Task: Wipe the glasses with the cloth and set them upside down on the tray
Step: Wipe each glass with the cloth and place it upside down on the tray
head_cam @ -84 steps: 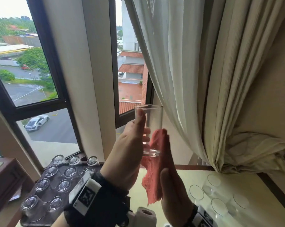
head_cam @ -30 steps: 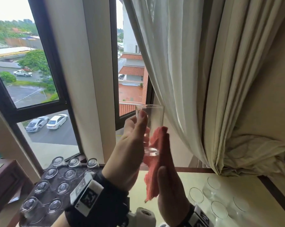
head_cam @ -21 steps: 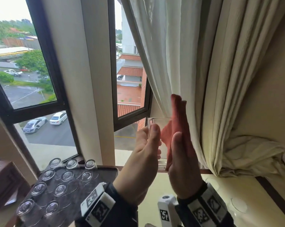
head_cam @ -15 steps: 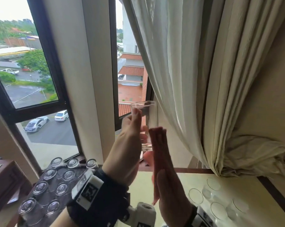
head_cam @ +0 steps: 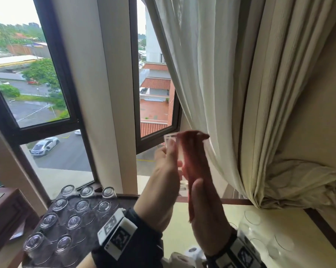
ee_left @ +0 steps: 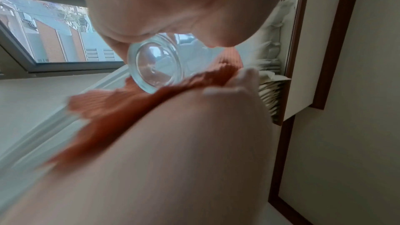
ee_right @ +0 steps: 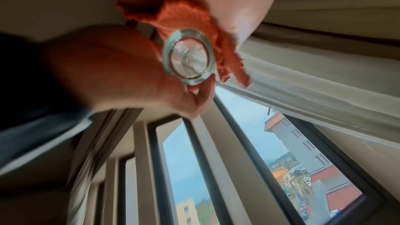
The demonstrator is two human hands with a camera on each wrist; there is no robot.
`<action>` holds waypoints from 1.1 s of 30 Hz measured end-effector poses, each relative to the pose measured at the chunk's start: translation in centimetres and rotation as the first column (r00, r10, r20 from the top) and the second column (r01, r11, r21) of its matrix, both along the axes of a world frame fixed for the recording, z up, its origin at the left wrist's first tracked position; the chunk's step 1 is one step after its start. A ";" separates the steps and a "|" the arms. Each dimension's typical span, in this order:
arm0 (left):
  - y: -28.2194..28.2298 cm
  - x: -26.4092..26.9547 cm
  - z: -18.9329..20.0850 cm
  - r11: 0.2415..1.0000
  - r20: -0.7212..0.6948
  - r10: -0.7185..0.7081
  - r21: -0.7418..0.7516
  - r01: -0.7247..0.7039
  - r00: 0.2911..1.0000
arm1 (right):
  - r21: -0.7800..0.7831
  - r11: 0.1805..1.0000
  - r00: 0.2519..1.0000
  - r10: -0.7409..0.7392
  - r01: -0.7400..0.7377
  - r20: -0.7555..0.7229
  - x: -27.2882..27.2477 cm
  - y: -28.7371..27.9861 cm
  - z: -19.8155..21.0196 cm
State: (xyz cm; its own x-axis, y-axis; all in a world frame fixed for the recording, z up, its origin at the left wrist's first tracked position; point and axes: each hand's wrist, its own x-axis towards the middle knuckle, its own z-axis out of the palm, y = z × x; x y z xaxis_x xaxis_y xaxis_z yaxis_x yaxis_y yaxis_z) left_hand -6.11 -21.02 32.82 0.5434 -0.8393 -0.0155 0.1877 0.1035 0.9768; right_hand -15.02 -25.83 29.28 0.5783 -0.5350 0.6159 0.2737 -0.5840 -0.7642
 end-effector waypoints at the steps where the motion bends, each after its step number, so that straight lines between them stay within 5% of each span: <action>1: -0.1 0.5 0.4 0.999 -0.035 0.029 -0.020 -0.029 0.999 | -0.118 0.993 0.999 -0.007 0.002 -0.041 0.0 0.3 -1.1; 3: -0.3 1.7 0.9 0.994 -0.092 0.098 -0.033 -0.101 0.991 | -0.183 0.981 0.994 0.043 -0.061 -0.104 -0.3 0.3 -3.8; 6: -0.1 2.4 1.3 0.991 -0.035 0.130 0.008 -0.130 0.991 | -0.036 0.999 0.994 -0.022 0.018 -0.106 -1.1 0.3 -5.6; 8: 0.2 1.7 0.9 0.996 0.014 0.081 0.047 -0.082 0.997 | 0.151 0.988 0.995 0.039 -0.025 -0.090 -1.1 0.0 -4.9; 13: 0.5 -0.6 -0.7 0.999 0.093 -0.040 0.037 0.037 0.995 | 0.160 0.987 0.999 -0.007 0.001 0.043 -0.5 -2.0 0.3; 15: 0.5 -1.1 -0.9 0.999 0.143 -0.051 0.015 0.049 0.988 | 0.066 0.997 1.000 0.027 -0.027 0.009 -1.4 -2.0 -0.2; 17: 0.5 -1.2 -0.8 0.999 0.135 -0.031 -0.012 0.033 0.990 | -0.045 0.980 0.980 -0.194 0.196 0.049 -0.5 -1.5 -0.2; 21: 0.5 0.5 -0.1 0.998 -0.012 0.017 -0.066 -0.018 1.000 | -0.293 0.951 0.995 -0.092 0.097 0.031 -0.1 0.9 -2.0; 23: 0.6 1.5 0.0 0.999 -0.065 0.009 -0.042 -0.012 0.998 | -0.261 0.964 0.999 -0.041 0.042 0.007 -0.2 1.1 -3.5; 29: 1.1 0.4 -0.5 0.994 0.032 -0.098 -0.051 0.099 0.995 | 0.222 0.974 0.998 -0.047 0.039 0.029 -0.6 -0.6 -2.9; 33: 0.7 -1.3 -0.7 0.997 0.091 -0.063 -0.027 0.065 0.994 | 0.141 0.984 0.994 -0.108 0.106 0.004 -1.0 -1.6 0.2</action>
